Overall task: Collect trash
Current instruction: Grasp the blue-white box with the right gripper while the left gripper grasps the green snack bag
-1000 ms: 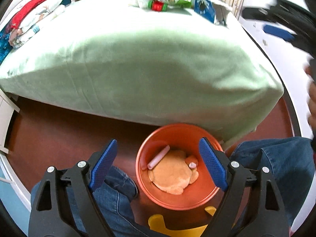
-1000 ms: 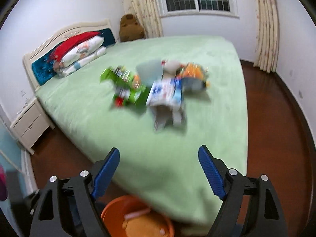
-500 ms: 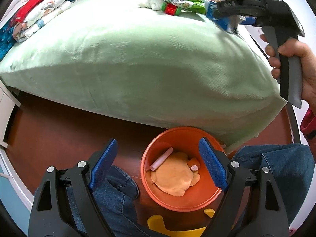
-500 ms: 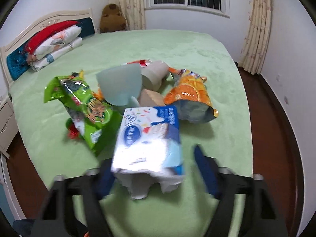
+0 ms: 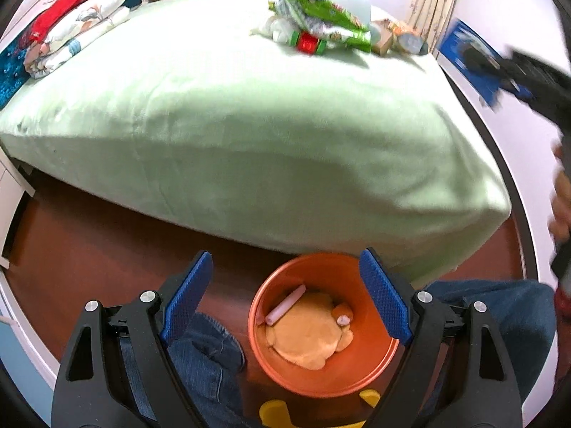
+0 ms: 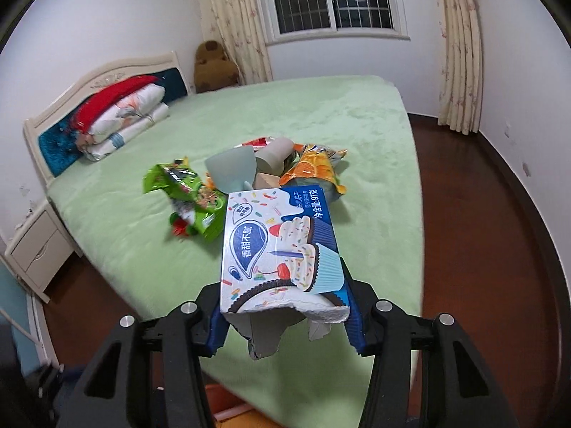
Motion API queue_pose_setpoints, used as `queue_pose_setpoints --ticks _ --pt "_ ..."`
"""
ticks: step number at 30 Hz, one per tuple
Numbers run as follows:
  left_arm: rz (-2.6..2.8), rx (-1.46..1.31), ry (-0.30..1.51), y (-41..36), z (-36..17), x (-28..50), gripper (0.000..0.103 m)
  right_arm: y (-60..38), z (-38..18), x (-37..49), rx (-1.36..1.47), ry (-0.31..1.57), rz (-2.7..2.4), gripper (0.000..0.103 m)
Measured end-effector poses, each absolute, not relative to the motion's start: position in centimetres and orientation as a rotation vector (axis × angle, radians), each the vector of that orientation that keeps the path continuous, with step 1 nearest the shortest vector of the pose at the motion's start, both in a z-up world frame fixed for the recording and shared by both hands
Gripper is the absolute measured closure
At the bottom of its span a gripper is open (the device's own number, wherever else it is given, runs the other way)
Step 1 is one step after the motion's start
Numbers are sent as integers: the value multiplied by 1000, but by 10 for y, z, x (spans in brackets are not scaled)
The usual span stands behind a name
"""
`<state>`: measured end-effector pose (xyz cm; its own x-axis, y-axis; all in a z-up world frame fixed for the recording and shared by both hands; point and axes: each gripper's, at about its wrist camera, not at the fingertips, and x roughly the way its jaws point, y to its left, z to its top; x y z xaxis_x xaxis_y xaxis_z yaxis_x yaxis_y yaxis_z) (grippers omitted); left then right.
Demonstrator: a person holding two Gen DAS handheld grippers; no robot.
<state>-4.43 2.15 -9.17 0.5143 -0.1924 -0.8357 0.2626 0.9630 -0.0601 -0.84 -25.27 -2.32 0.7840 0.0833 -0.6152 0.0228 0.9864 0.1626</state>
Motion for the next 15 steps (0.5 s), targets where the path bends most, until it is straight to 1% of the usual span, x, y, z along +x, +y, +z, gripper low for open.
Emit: queue_pose_setpoints --ticks 4,9,12,15 --pt "-282 66 948 12 -74 -27 21 -260 -16 -49 157 636 48 52" --pt "-313 11 845 -4 -45 7 21 -267 -15 -92 142 621 53 52" --pt "-391 -92 785 -10 -34 36 21 -273 -20 -111 168 628 56 52" --pt "-425 -182 782 -16 -31 72 21 -276 -26 -123 208 635 59 52"
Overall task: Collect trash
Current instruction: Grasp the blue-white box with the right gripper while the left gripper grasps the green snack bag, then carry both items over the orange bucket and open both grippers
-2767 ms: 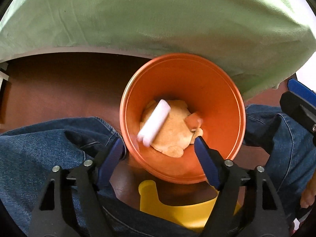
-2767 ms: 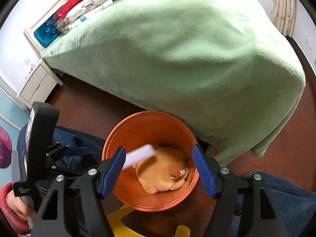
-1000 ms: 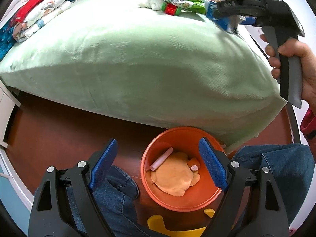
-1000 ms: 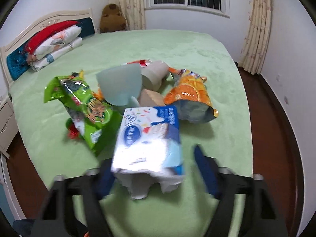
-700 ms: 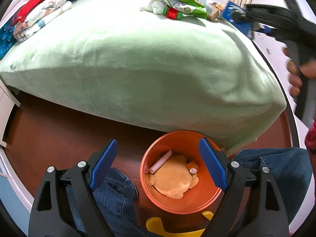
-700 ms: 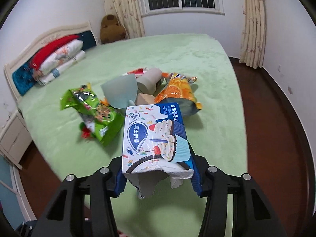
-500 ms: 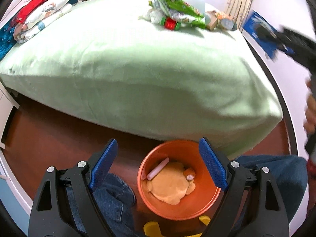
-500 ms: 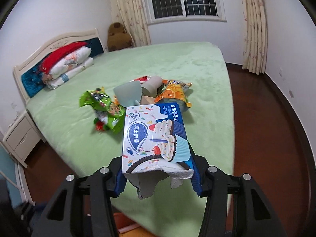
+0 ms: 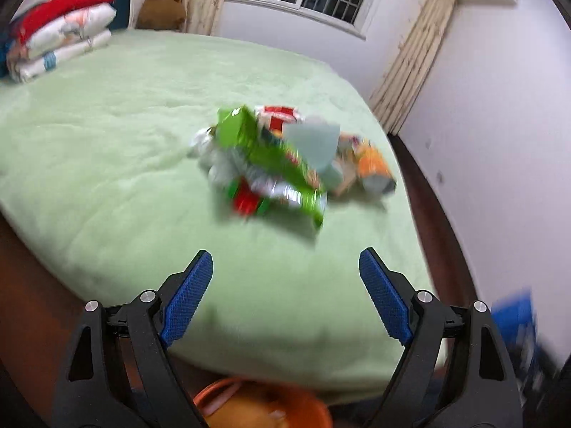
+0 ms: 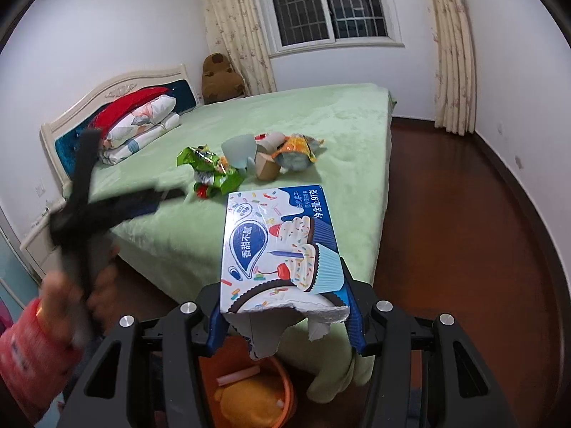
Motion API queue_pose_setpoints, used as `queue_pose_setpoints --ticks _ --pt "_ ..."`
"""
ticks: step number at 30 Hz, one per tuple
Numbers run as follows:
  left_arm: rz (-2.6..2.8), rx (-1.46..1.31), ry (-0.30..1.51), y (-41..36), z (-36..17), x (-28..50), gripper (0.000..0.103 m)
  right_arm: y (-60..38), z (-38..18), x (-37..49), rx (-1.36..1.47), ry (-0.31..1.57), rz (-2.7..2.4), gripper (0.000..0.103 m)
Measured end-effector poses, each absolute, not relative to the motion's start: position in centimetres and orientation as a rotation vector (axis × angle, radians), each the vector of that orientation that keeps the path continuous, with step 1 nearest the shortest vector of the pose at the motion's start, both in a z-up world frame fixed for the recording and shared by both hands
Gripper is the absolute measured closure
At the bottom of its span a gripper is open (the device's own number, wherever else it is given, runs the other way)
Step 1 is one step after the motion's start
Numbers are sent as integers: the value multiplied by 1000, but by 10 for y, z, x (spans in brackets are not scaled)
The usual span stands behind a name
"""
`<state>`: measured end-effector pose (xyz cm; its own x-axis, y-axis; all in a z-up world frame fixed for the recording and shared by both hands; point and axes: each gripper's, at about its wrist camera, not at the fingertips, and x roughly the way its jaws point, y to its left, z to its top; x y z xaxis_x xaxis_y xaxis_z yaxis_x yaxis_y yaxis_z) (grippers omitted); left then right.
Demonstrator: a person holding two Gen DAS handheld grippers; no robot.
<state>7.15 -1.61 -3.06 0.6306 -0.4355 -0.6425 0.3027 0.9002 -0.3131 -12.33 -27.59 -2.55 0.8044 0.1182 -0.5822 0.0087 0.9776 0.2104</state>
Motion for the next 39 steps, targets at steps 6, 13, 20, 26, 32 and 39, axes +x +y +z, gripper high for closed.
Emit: queue_pose_setpoints --ticks 6,13,20,26,32,39 --pt "-365 -271 814 -24 -33 141 21 -271 -35 -137 233 643 71 51" --pt "-371 -343 892 -24 -39 183 46 -268 -42 -131 233 659 94 51" --pt "-428 -306 838 -21 -15 167 55 -271 -50 -128 252 664 101 51" --pt "-478 -270 762 -9 21 137 55 -270 -50 -128 252 655 102 51" --pt "-536 -242 719 8 37 88 55 -265 -48 -133 231 647 103 51" --pt "-598 -180 770 20 8 18 55 -258 -47 -139 195 659 116 51"
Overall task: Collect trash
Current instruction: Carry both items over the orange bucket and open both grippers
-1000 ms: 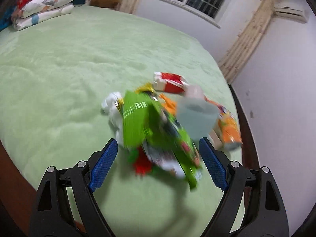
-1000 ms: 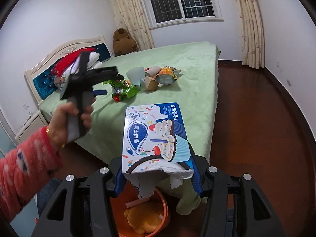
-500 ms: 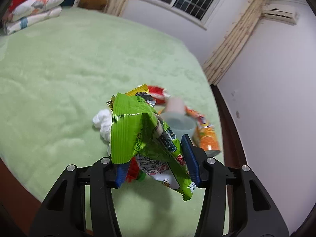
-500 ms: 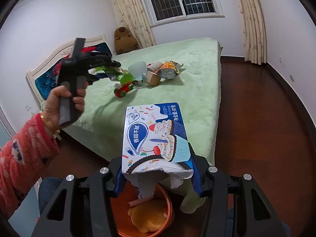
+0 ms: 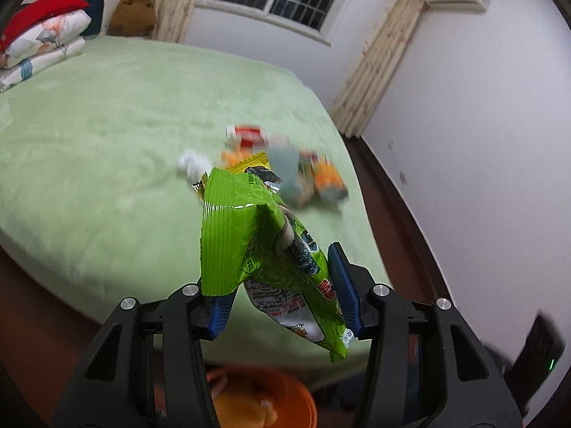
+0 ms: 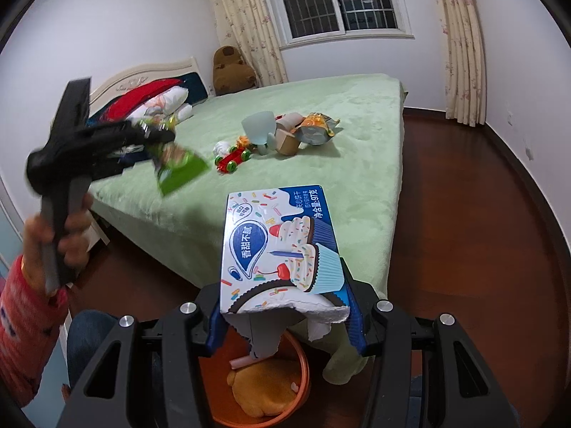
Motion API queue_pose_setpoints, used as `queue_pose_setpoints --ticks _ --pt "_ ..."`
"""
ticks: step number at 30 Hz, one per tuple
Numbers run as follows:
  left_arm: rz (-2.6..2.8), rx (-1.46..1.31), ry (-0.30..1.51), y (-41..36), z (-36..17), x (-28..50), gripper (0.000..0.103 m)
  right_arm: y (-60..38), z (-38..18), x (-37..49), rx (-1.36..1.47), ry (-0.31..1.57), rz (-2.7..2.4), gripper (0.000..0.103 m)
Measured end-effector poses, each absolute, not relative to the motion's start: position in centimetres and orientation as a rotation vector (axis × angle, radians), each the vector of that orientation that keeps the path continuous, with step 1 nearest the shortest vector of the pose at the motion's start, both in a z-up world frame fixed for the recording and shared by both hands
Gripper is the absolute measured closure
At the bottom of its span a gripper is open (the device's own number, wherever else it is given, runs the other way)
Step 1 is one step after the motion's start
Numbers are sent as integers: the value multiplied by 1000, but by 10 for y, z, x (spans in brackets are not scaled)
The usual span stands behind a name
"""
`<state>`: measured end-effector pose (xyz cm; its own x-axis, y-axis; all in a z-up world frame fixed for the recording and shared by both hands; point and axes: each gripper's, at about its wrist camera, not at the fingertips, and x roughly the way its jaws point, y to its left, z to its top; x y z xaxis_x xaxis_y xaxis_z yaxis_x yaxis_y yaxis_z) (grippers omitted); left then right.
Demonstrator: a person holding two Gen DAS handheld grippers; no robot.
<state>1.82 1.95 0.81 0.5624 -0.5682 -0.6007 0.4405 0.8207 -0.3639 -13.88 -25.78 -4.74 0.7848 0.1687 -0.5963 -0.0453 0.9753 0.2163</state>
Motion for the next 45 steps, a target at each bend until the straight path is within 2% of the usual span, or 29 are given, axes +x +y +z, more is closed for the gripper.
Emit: queue_pose_setpoints --ticks 12,23,28,41,44,45 --pt "-530 -72 1108 22 -129 -49 54 -230 -88 -144 133 809 183 51" --pt "-469 -31 1375 2 -218 -59 55 -194 -182 -130 118 1077 218 51" --pt "-435 -3 1422 -5 -235 -50 55 -188 -206 -126 128 1151 216 51" --pt "-403 23 1457 -10 -258 -54 53 -181 -227 -111 138 1206 191 51" --pt "-368 23 1456 -11 -260 -51 42 -183 -225 -109 149 1212 194 44" --pt "-358 18 1456 -10 -261 -51 40 -183 -225 -108 156 1211 196 34"
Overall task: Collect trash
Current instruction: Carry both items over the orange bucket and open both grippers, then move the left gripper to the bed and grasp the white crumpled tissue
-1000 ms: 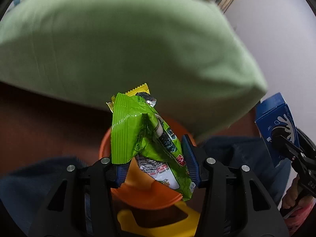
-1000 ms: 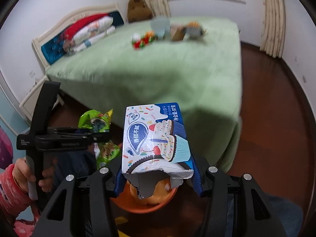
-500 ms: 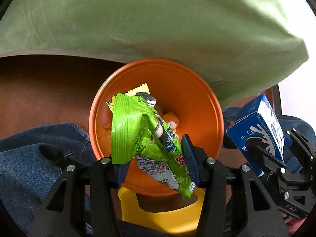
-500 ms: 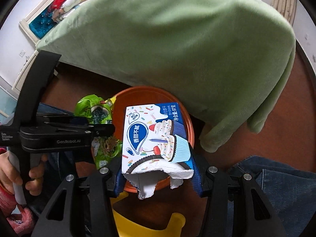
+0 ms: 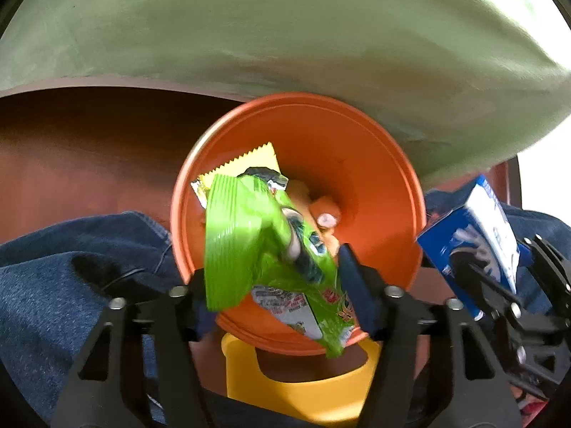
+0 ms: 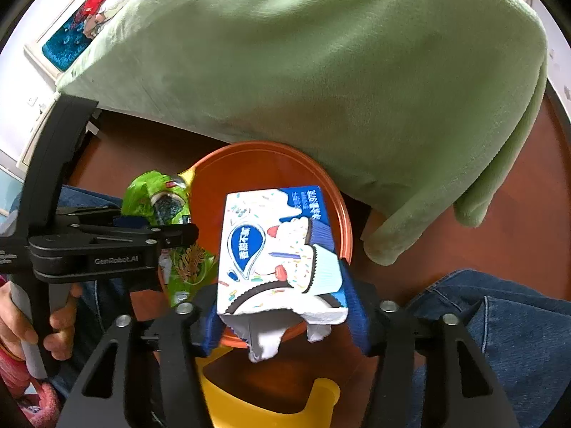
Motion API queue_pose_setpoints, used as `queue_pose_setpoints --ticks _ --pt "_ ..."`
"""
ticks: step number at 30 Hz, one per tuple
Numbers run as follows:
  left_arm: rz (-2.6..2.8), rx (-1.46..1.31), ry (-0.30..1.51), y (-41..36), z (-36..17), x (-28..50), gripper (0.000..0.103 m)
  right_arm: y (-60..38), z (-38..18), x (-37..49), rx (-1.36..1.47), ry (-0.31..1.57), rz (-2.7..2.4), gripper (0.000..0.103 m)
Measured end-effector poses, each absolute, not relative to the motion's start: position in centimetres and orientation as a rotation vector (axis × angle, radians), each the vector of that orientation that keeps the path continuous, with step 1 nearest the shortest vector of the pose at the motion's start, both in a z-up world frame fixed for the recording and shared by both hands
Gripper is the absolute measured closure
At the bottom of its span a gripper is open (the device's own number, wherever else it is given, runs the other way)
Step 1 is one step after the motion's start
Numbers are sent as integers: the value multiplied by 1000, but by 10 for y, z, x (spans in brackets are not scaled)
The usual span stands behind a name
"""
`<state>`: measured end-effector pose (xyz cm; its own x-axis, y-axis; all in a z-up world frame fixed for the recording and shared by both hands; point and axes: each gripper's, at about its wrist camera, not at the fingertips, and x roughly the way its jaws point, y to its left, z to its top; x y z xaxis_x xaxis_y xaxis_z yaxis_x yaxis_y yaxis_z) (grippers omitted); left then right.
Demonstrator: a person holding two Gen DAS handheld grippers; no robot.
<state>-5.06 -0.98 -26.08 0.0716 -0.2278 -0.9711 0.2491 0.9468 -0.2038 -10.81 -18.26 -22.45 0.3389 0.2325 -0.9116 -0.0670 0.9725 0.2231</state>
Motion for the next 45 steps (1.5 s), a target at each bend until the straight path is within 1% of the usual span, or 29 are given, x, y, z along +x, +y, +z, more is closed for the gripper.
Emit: queue_pose_setpoints --ticks 1,3,9,19,27,31,37,40,45 --pt "-353 10 1456 -10 -262 -50 38 -184 -221 -108 159 1202 193 30" --pt "-336 -2 1454 -9 -262 -49 32 -185 -216 -109 155 1179 193 30" --pt "-312 -12 1438 -10 -261 -48 28 -187 -209 -107 165 1163 190 28" --pt "-299 -24 1427 -4 -257 -49 27 -191 -207 -109 182 1157 186 28" --pt "-308 -31 1375 3 -235 -50 27 -196 -189 -113 189 1114 202 28" --pt "-317 -44 1319 9 -211 -46 27 -200 -169 -113 222 1073 221 28" --pt "-336 -92 1185 18 -153 -20 27 -212 -137 -114 269 992 247 26" --pt "-335 -142 1109 23 -120 8 27 -215 -129 -115 281 968 253 26" --pt "-344 -283 1002 32 -68 80 27 -213 -125 -117 265 957 258 26"
